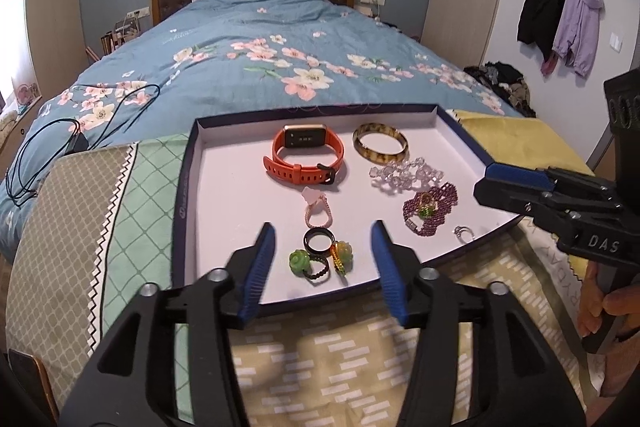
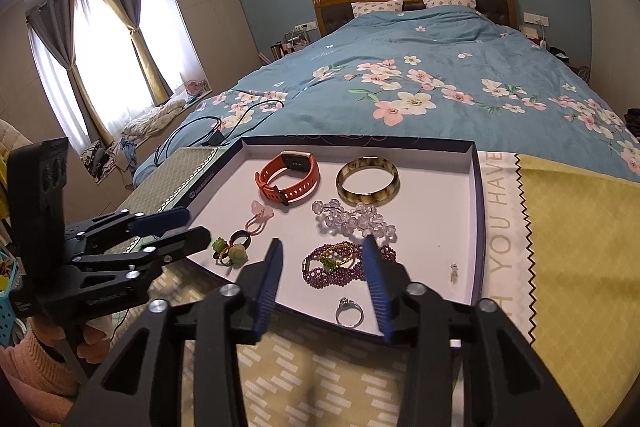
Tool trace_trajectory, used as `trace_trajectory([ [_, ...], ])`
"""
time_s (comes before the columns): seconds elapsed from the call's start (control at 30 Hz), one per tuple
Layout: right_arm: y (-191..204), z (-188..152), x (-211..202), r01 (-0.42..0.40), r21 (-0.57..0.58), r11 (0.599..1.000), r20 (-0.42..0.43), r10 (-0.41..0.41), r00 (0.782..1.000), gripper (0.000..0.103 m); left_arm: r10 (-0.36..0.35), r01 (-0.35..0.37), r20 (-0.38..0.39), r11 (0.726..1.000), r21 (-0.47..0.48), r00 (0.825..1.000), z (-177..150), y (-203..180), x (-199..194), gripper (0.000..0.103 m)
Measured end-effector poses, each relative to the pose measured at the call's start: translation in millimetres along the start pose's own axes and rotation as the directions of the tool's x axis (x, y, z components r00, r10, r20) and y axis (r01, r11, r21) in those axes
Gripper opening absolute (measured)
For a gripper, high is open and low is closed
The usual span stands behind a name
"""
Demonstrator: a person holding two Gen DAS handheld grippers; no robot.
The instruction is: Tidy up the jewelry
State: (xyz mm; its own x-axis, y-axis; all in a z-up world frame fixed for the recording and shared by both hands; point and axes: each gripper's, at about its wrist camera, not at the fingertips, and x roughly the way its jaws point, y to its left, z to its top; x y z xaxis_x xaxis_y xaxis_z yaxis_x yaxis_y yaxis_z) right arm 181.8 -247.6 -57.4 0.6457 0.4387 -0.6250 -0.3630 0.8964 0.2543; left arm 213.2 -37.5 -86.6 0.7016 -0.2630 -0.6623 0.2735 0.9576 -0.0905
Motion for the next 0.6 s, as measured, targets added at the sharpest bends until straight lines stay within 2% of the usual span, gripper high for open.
trace_trajectory([
  [0.03,0.1,-0.8,-1.0,0.000,0.002,1.000,0.001,0.000,1.000,0.044,0.001,-0.001,0.013,1.000,-0.003,1.000,-1.0,0.3,-4.7,0.057],
  [0.1,0.8,-2.6,-4.0,0.015,0.003,1.000,0.008,-0.015,1.000,0.062,0.006,-0.006,0.034,1.000,-0.005,0.999,-2.6,0.7,-13.2,0.065],
  [0.13,1.7,-3.4,-6.1,0.024,0.002,1.000,0.015,-0.024,1.000,0.067,0.012,-0.012,0.054,1.000,-0.010,0.998,-3.8,1.8,-20.0,0.070],
  [0.2,3.0,-4.0,-11.3,0.036,0.003,0.999,0.033,-0.036,0.999,0.087,0.022,-0.022,0.099,1.000,-0.009,0.995,-5.6,2.5,-33.4,0.077],
  [0.27,5.7,-5.1,-19.1,0.057,0.002,0.998,0.058,-0.057,0.997,0.093,0.036,-0.034,0.148,0.999,-0.018,0.988,-6.2,3.2,-47.2,0.095],
  [0.3,6.3,-5.1,-21.7,0.065,0.002,0.998,0.065,-0.065,0.996,0.096,0.044,-0.041,0.169,0.999,-0.021,0.985,-6.5,3.3,-52.4,0.097],
  [0.33,7.4,-5.4,-25.7,0.070,0.003,0.998,0.079,-0.070,0.994,0.096,0.058,-0.054,0.212,0.998,-0.025,0.975,-7.5,3.5,-62.4,0.097],
  [0.47,15.8,-7.7,-44.8,0.129,-0.002,0.992,0.158,-0.127,0.979,0.096,0.063,-0.055,0.290,0.998,-0.037,0.955,-8.7,3.6,-87.2,0.097],
  [0.6,26.0,-10.3,-64.4,0.211,0.000,0.977,0.236,-0.206,0.950,0.096,0.081,-0.074,0.346,0.997,-0.034,0.935,-9.5,-1.8,-108.0,0.097],
])
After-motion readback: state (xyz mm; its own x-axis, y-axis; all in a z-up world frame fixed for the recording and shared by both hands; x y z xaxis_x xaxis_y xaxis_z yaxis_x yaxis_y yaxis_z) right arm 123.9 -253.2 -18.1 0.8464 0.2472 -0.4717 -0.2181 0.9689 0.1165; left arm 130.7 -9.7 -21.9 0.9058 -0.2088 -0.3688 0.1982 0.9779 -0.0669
